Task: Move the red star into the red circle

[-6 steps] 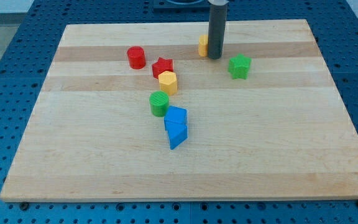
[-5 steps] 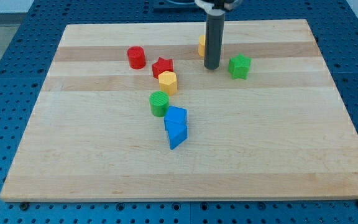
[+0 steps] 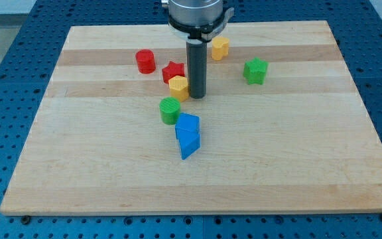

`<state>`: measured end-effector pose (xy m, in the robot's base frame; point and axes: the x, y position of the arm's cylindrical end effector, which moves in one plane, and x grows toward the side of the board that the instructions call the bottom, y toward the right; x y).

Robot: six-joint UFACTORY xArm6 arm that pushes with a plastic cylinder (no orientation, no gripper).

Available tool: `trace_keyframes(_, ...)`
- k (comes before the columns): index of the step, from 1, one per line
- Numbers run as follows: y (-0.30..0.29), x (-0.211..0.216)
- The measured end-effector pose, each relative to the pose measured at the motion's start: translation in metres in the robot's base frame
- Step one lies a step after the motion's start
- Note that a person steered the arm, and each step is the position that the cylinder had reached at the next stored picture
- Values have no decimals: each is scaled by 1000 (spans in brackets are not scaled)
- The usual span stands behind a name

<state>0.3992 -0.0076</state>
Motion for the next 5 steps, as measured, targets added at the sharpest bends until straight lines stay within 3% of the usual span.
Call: trace_keyframes(5,-50,-45)
